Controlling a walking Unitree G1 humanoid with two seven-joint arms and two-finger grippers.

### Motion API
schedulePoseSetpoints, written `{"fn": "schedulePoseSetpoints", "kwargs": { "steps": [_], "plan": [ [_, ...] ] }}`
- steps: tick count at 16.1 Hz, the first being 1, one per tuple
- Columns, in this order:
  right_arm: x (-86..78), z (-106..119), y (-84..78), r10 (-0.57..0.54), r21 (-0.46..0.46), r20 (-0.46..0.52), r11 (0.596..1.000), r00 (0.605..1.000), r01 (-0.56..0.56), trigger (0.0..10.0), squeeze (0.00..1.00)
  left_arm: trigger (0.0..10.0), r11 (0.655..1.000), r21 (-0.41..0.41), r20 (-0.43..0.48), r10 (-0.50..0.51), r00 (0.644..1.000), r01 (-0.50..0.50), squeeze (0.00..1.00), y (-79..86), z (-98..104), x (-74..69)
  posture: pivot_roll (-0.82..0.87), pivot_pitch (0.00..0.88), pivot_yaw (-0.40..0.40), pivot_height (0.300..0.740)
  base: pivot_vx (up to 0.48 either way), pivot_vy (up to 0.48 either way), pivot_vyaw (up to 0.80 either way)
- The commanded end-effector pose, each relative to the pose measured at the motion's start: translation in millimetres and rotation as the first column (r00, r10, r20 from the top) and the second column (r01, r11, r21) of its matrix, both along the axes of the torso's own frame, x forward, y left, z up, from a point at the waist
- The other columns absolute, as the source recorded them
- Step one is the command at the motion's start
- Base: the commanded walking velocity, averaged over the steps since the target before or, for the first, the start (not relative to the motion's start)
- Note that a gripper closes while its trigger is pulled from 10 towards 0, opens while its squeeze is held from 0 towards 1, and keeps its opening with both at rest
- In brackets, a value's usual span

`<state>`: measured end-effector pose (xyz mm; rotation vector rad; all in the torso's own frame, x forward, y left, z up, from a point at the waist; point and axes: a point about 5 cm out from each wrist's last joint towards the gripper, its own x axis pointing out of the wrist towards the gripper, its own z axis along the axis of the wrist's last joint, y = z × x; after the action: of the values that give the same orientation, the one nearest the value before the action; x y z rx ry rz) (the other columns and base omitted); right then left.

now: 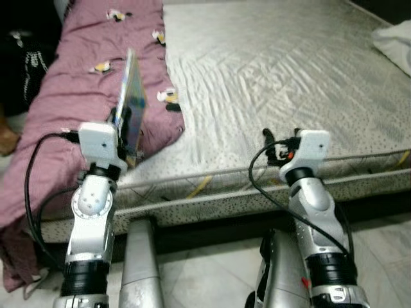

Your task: Clean up the room

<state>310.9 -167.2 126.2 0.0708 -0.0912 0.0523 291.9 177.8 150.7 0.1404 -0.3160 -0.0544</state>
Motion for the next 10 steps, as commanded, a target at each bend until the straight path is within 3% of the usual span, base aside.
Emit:
{"fn": "schedulePoseSetpoints", "kwargs": {
  "steps": [1, 2, 3, 5, 10],
  "plan": [
    [1.2, 0, -2.2, -0.002, 0.005, 0.001, 1.000, 1.000, 0.002, 10.0, 0.00, 0.0, 1.000, 0.021, 0.009, 0.011, 1.000, -0.011, 0.00, -1.3, 4, 0.9, 0.01, 0.000, 0.007, 0.558, 0.000, 0.000, 0.00],
    [0.3, -1, -3.4, -0.007, 0.002, -0.002, 1.000, 1.000, 0.007, 10.0, 0.00, 2.9, 0.999, 0.041, -0.024, 0.029, 0.999, -0.028, 0.00, -1.6, -3, 0.6, 0.01, 0.000, 0.006, 0.568, 0.000, 0.000, 0.00],
    [0.0, -2, -3.7, -0.008, 0.000, -0.003, 1.000, 1.000, 0.008, 10.0, 0.00, 10.0, 0.997, 0.060, -0.053, 0.056, 0.997, -0.053, 0.00, -1.4, -8, 0.6, 0.00, 0.000, 0.005, 0.577, 0.000, 0.000, 0.00],
    [1.5, -2, -1.0, -0.005, 0.002, -0.008, 1.000, 1.000, 0.005, 10.0, 0.00, 10.0, 0.991, 0.092, -0.119, 0.106, 0.987, -0.096, 0.00, -0.5, -19, 4.6, -0.01, 0.000, 0.011, 0.597, 0.000, 0.000, 0.00],
    [0.9, -2, 4.0, 0.004, 0.009, -0.006, 1.000, 1.000, -0.004, 10.0, 0.00, 10.0, 0.985, 0.109, -0.108, 0.147, 0.983, -0.135, 0.00, 1.2, -17, 7.1, -0.01, 0.000, 0.017, 0.621, 0.000, 0.000, 0.00]
  ]
}}
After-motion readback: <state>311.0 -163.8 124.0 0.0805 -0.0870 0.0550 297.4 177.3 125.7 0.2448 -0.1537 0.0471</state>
